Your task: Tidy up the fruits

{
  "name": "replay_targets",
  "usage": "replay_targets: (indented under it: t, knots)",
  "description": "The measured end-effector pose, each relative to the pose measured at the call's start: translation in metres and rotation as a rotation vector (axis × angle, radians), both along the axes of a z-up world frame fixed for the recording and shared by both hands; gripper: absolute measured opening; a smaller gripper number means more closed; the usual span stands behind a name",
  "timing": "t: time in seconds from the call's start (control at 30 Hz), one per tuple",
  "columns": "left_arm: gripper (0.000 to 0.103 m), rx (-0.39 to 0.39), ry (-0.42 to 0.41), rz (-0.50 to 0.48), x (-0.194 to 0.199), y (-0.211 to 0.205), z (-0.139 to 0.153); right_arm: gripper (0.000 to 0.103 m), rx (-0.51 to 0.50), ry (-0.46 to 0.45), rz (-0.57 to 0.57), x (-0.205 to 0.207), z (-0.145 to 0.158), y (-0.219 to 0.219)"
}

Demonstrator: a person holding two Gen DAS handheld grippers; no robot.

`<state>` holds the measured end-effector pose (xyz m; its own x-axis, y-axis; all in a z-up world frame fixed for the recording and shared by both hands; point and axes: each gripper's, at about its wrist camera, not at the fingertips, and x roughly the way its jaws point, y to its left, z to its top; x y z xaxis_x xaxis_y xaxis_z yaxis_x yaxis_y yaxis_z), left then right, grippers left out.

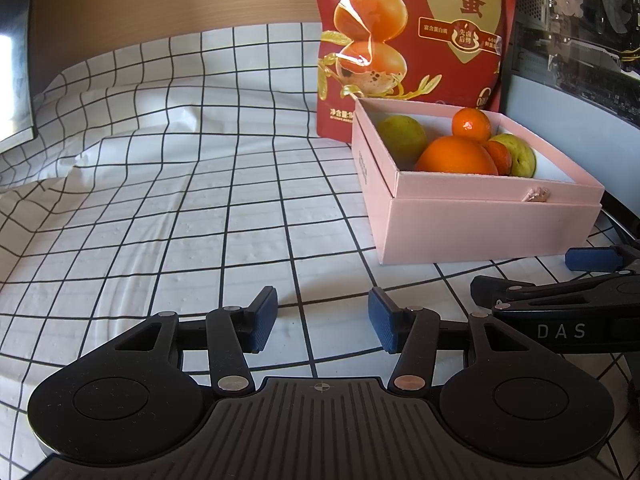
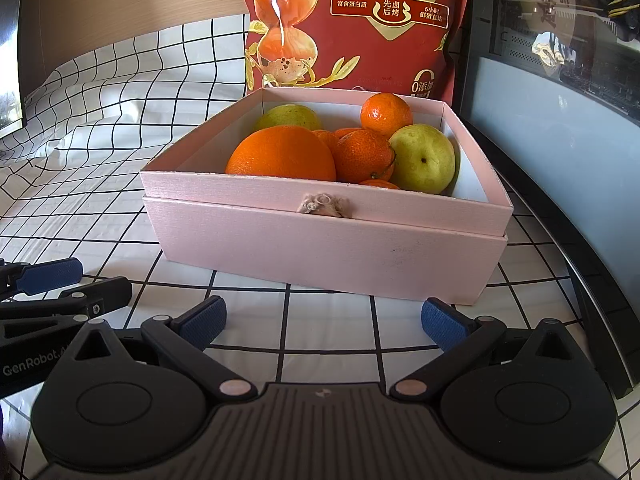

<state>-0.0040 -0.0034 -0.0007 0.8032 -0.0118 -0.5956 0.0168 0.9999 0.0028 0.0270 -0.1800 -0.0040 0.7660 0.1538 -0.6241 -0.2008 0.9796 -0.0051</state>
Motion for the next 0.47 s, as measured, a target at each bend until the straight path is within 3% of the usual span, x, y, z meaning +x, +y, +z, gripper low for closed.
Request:
replay_targets:
  t: [0.47]
  knots:
    - [0.056, -0.011, 0.001, -0.001, 0.0005, 0.0014, 0.0001, 0.103, 0.000, 0.000, 0.000, -0.0003, -0.0002, -0.0002]
